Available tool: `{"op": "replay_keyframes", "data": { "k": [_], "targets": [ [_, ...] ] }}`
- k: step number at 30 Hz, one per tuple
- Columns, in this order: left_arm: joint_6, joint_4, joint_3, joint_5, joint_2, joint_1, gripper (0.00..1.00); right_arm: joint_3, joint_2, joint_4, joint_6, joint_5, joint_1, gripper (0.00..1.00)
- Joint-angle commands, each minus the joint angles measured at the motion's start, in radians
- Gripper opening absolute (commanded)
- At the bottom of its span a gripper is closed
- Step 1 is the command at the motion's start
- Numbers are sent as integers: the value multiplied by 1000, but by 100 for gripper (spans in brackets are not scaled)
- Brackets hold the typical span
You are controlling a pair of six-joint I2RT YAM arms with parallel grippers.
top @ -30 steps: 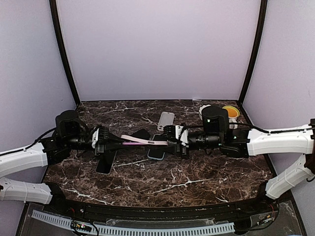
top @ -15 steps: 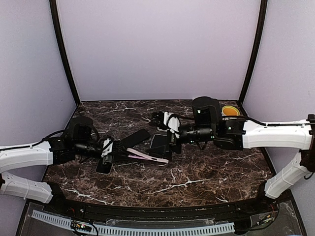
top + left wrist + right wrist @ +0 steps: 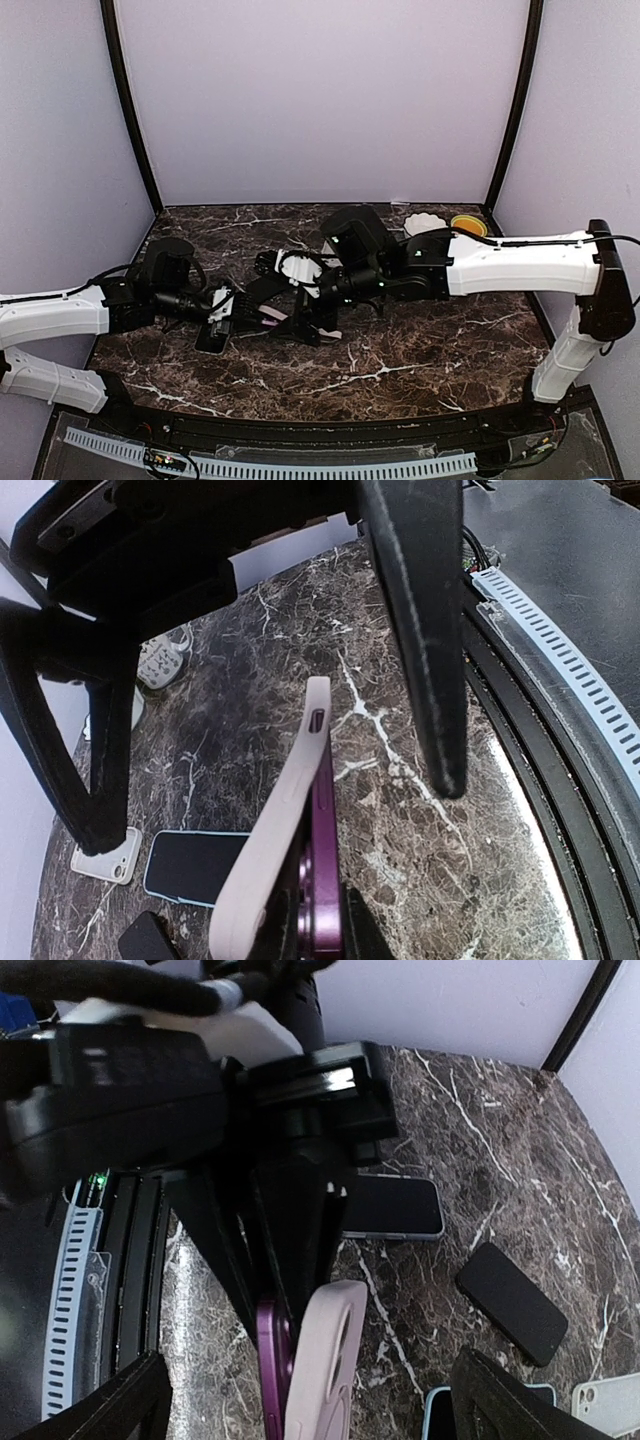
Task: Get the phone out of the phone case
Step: Remove the phone case from the phone.
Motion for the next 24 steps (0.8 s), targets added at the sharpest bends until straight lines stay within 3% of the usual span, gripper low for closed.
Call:
{"op": "replay_keyframes", "data": {
  "k": [1,9,17,24],
  "targets": [
    [18,25,42,16,-25,-8,0,74,43,-28,54,76,1,97],
    [24,22,42,14,-30,-10,0,116,89,-30,78,93,1,89],
    [25,23,40,5,-37,-12,0,91,92,-23,69,113,1,63],
    [20,30,40,-25,-38,-11,0,87,100,-62,59,103,10,55]
  ]
}}
